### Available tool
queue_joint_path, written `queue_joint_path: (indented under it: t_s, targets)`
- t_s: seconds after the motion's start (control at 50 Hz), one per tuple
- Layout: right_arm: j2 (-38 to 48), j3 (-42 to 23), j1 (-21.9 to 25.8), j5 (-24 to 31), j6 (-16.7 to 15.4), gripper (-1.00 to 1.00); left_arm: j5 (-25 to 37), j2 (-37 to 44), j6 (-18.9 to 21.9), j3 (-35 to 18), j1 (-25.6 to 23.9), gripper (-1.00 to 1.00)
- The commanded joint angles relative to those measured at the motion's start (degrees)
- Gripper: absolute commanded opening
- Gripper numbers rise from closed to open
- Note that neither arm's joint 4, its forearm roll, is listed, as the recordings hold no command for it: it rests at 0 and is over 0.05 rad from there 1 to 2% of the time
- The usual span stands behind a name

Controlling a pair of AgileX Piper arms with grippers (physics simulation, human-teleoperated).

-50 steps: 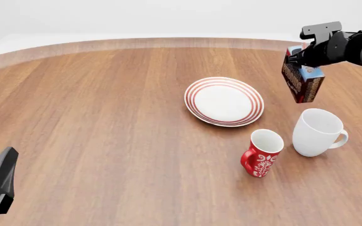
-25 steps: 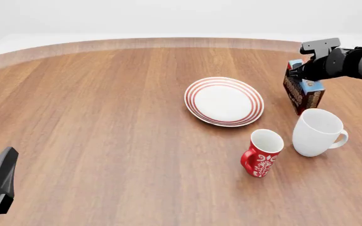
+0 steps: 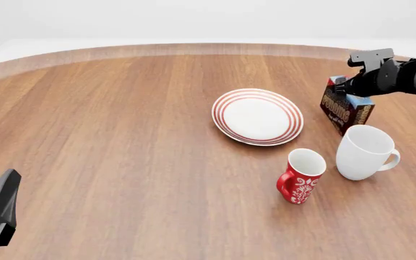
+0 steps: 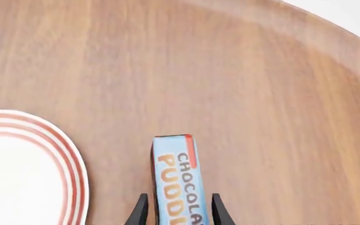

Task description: Put the chocolate pudding to the right of the plate.

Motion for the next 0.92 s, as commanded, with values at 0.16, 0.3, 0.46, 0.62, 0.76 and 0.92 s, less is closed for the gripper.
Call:
queue_joint_path:
  t_s: [0.16, 0.3, 0.46, 0.62, 0.76, 0.92]
  targets:
    - [-15.59, -0.61, 5.14, 4.44, 1.30, 1.00, 0.00, 0.00, 0.00, 0.00, 0.00, 1.00]
    - [-29.00, -10.93, 11.22, 14.93, 7.11, 1.00, 0.00, 0.00, 0.00, 0.00, 0.00, 1.00]
    - [-49.78, -20.48, 18.80, 24.15, 12.92, 1.00, 0.00, 0.00, 0.00, 0.00, 0.00, 1.00]
    - [-71.77, -25.39, 12.15, 27.88, 19.86, 1.00, 0.00, 0.00, 0.00, 0.00, 0.00, 1.00]
    - [-79.57, -17.19, 15.18, 26.42, 20.80, 1.00, 0.00, 0.00, 0.00, 0.00, 0.00, 1.00]
    - [-86.68, -6.84, 13.18, 24.00, 26.59, 1.00, 0.00, 0.00, 0.00, 0.00, 0.00, 1.00]
